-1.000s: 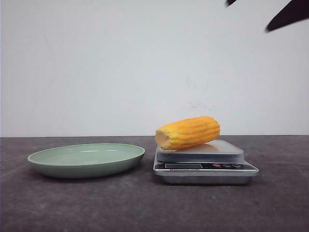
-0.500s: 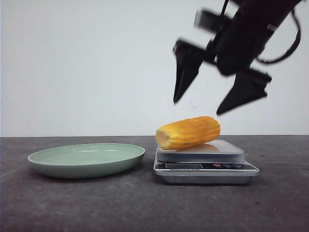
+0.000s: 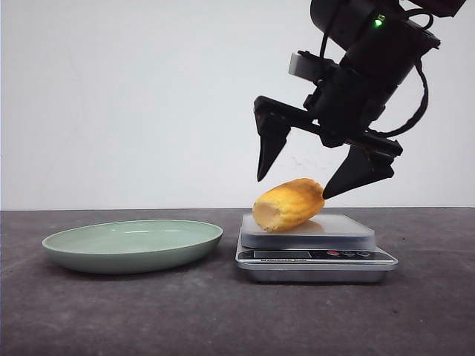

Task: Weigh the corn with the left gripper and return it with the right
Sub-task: 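Lower the right gripper onto the corn cob on the scale and grasp it, then lift the corn with the right gripper and carry it over the plate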

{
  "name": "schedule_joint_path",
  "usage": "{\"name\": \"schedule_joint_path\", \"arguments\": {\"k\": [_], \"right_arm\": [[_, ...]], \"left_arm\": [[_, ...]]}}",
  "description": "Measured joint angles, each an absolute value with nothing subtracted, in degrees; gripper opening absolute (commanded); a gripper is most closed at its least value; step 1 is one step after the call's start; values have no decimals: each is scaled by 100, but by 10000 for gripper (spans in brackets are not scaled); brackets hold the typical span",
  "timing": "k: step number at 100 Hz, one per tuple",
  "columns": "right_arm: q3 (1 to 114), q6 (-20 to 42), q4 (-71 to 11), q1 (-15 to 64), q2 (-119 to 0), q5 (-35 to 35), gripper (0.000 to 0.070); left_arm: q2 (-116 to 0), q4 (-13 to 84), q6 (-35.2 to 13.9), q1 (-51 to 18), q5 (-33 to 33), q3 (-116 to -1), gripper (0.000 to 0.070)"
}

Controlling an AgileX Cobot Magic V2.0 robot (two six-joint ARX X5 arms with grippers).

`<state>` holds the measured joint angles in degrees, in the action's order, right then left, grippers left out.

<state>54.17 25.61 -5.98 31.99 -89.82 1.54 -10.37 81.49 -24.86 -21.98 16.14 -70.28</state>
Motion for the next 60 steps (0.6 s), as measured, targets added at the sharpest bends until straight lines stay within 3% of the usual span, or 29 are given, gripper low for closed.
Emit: {"name": "schedule_joint_path", "arguments": {"k": [14, 34, 47, 60], "right_arm": [[5417, 2600, -746, 3199, -8982, 128, 424], [5419, 2696, -875, 3218, -8982, 128, 399], [5433, 2742, -932, 3238, -8997, 132, 196], [5452, 2746, -974, 3249, -8997, 130, 46]], "left_arm": [[-1037, 8149, -2462, -2198, 1629, -7028, 349], [-1037, 8149, -2436, -2198, 1632, -7026, 349], [-1037, 8149, -2394, -2198, 1632, -7026, 349], [-1037, 8149, -2370, -2198, 1632, -7026, 349]]}}
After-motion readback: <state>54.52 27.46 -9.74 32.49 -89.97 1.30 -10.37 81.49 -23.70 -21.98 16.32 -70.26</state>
